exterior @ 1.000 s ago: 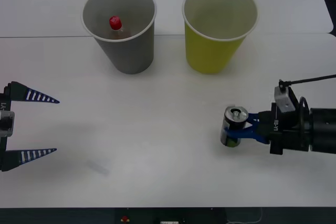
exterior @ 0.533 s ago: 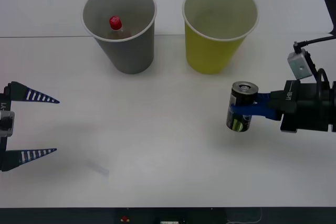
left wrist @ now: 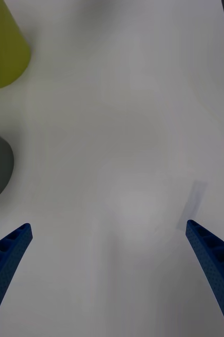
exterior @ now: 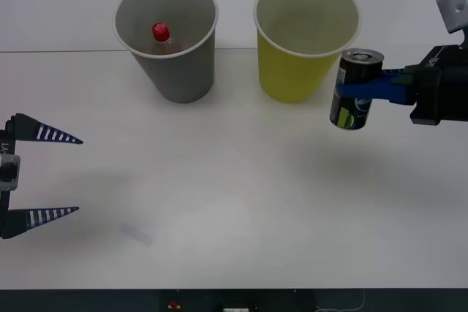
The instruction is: Put the can into the green bin and the plastic bottle into the gray bin
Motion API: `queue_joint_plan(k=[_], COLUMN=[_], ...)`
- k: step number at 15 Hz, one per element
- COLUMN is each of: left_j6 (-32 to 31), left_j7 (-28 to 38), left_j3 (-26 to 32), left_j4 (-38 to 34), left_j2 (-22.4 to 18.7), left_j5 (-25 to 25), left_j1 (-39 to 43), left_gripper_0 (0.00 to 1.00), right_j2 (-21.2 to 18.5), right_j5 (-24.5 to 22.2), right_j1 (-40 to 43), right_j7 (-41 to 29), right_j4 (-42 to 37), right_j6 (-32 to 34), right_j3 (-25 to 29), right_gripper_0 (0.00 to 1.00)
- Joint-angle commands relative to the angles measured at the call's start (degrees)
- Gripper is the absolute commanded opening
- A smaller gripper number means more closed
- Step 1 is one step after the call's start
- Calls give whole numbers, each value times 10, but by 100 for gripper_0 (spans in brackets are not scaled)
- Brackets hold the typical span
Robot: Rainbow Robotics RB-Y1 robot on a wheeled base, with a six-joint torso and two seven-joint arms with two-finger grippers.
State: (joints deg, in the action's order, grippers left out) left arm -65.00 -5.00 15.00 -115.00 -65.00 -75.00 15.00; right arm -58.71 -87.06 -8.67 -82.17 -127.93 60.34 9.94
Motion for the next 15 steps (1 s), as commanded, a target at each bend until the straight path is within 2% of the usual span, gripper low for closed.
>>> queue_joint_plan(k=[1,4,9,15], left_j6=[0,0,0,0], left_j7=[0,0,0,0], left_j3=[0,0,0,0], left_j4=[0,0,0,0], left_j2=[0,0,0,0], left_j5=[0,0,0,0], left_j1=[0,0,0,0], left_gripper_0=[100,100,100,100], right_j2=[0,1,4,74], right_j5=[-7,-19,-47,-159], right_j1=[-79,-172,-292,-441], right_j7=[0,0,0,10], right_j4=[42,101,206,356], right_j6=[55,120,126,126], right_j3=[4,-4,-88,-178], right_gripper_0=[0,0,0,0])
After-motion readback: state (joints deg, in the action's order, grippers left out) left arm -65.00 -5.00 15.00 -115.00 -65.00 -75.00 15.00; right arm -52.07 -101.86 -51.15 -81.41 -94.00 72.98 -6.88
